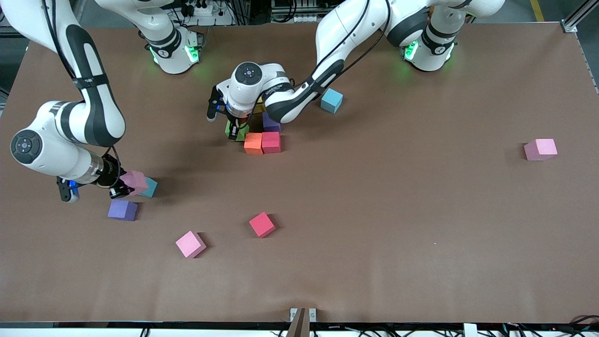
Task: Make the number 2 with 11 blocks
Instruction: 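Lower the green cube beside the orange cube with the left gripper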
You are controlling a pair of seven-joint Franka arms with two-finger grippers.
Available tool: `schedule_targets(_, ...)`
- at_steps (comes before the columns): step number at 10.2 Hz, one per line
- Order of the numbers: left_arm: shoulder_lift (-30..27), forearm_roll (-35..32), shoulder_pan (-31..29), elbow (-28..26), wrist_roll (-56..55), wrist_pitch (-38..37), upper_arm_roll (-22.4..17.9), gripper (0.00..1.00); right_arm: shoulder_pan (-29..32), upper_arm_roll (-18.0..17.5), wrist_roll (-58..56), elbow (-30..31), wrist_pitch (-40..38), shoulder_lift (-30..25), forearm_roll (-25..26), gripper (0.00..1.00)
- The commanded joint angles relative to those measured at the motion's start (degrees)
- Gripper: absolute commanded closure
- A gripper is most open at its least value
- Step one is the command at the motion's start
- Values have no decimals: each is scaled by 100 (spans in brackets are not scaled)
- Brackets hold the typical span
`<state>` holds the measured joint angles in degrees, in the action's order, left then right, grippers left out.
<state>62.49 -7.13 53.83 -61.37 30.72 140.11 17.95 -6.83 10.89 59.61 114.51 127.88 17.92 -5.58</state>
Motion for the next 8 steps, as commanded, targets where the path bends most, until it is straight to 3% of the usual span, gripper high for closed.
schedule_targets(1, -106, 334, -30, -122, -125, 7, 7, 100, 24, -35, -38, -86, -9, 36, 57, 100)
schedule_targets(8, -9, 1090, -39, -121, -382, 613, -37, 100, 33, -35, -38, -86, 9, 54, 100, 100)
